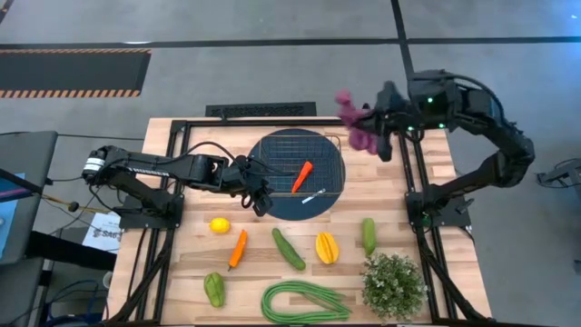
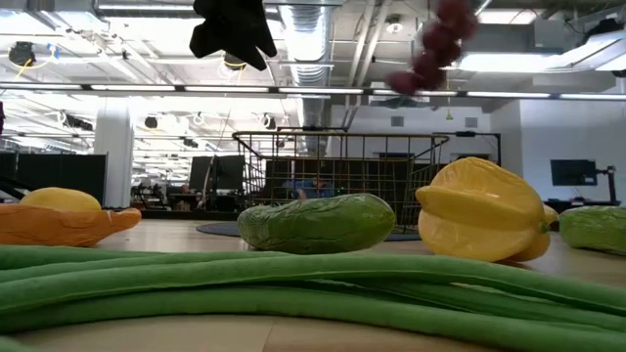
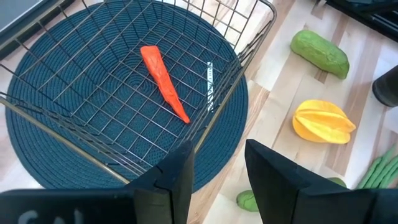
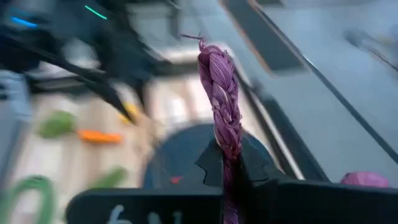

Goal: Build produce basket
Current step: Put the garlic into the wire basket

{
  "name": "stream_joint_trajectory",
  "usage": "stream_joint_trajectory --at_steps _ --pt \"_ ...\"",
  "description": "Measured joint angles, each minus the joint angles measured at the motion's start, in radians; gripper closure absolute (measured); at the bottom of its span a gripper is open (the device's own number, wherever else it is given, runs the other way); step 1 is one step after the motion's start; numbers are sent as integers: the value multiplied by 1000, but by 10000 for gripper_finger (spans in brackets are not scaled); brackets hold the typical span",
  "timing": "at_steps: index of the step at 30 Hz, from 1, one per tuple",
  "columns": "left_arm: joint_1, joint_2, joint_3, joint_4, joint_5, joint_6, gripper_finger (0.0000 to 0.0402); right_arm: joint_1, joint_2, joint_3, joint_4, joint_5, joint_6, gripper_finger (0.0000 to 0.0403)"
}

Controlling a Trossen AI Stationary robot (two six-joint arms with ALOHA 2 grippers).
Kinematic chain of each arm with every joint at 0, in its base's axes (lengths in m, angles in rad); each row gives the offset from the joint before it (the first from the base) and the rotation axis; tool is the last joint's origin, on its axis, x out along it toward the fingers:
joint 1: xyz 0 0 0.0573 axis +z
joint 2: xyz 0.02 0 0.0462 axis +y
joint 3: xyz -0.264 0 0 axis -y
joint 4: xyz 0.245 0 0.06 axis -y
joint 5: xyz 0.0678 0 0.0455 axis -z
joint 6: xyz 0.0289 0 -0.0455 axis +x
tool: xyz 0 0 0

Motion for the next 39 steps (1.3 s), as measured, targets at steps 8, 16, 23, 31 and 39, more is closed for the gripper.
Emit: stream_joint_trajectory --at_steps 8,16,23,31,39 --pt "0 0 0 0 1 37 272 91 135 5 91 -169 -9 392" --pt "0 0 0 -14 2 43 272 143 289 5 -26 -168 0 392" --pt "0 0 0 -48 3 46 272 151 409 5 -21 -134 -24 392" --pt "0 0 0 -63 8 61 272 149 538 4 -25 -74 -90 392" --pt "0 0 0 -82 8 60 272 137 615 5 -58 50 -139 392"
